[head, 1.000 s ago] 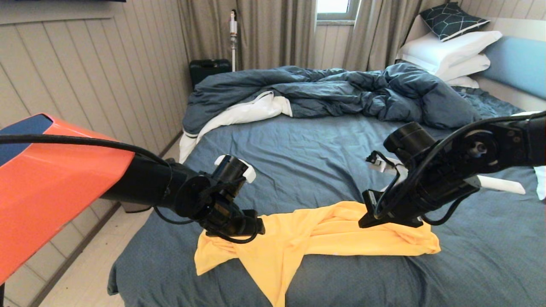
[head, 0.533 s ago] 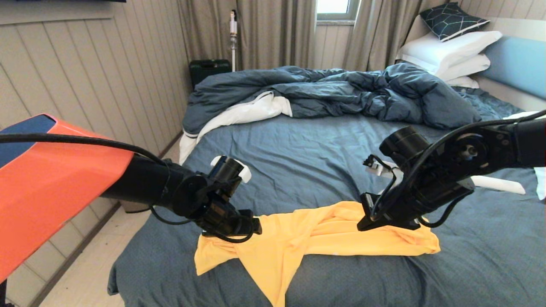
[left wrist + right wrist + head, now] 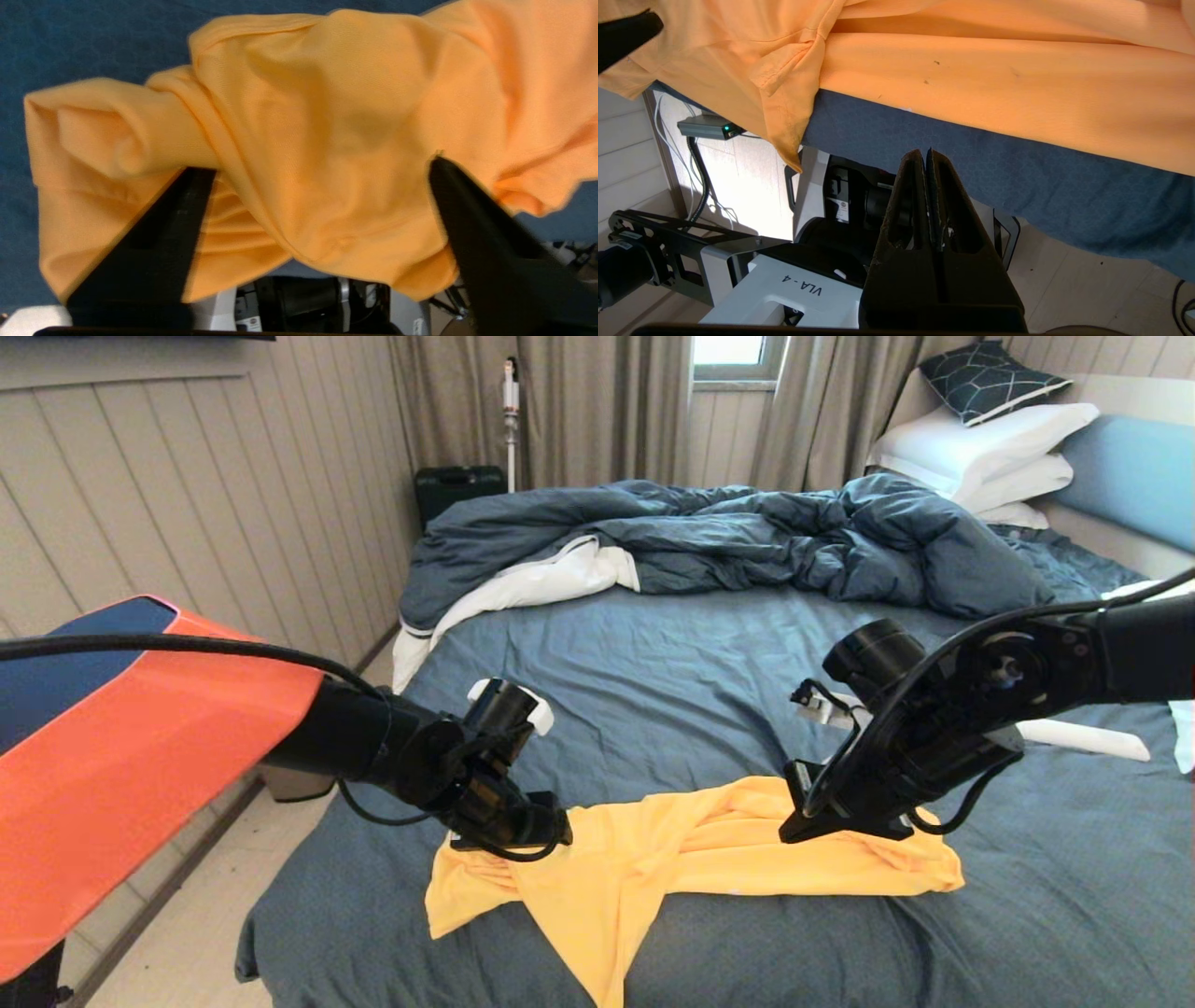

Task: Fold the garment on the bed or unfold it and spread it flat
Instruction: Fold the yellow T-shirt

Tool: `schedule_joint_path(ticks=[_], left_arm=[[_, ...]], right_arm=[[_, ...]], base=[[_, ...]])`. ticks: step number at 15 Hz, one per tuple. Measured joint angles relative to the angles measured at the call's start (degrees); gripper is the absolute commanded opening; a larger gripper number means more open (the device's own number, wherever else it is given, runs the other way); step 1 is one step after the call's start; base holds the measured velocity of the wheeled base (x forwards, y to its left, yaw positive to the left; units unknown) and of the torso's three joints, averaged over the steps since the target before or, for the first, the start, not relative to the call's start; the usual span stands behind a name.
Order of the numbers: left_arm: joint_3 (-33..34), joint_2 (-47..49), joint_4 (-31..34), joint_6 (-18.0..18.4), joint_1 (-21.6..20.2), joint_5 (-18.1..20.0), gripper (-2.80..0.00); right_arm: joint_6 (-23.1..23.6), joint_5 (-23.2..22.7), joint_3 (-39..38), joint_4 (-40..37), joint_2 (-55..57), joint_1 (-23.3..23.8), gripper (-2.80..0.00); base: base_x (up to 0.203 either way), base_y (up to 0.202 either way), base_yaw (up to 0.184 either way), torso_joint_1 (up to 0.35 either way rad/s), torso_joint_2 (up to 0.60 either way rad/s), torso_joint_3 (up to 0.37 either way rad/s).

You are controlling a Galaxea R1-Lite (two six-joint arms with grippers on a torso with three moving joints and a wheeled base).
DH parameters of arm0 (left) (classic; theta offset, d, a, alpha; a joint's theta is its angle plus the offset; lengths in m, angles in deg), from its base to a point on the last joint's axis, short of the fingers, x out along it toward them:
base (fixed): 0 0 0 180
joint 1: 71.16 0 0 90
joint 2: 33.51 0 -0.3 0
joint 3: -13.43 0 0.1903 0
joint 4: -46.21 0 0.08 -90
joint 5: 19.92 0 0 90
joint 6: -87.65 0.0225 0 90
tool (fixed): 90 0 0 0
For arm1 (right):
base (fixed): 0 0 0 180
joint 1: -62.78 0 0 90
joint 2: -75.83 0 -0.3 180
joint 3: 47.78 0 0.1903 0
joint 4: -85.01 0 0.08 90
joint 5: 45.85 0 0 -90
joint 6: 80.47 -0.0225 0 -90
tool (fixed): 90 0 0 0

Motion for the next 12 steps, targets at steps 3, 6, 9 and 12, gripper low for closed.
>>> schedule_joint_path(ticks=[3,6,9,12], left_arm=[[-0.77,0.97,0.15,0.02,0.05,0.06,-2.80],[-0.30,0.37,0.95,0.23,0.00,-0.06,-2.80],[1.15,-1.58,3.01,1.28,-0.47,-0.16,-2.80],[1.29,-3.68,3.48,1.69,-0.83,-0.30,-2.80]], right_arm=[[0.01,0.15,0.00,1.75,0.65,0.16,-2.80],[0.03,0.17,0.10,1.97,1.27,0.13,-2.80],[0.02,0.20,0.13,1.97,1.62,0.11,-2.80],[0.04,0.20,0.10,1.99,1.97,0.02,-2.80]], base=[[0.000,0.000,0.000,0.000,0.00,0.000],[0.000,0.000,0.000,0.000,0.00,0.000],[0.000,0.000,0.000,0.000,0.00,0.000],[0.000,0.000,0.000,0.000,0.00,0.000]])
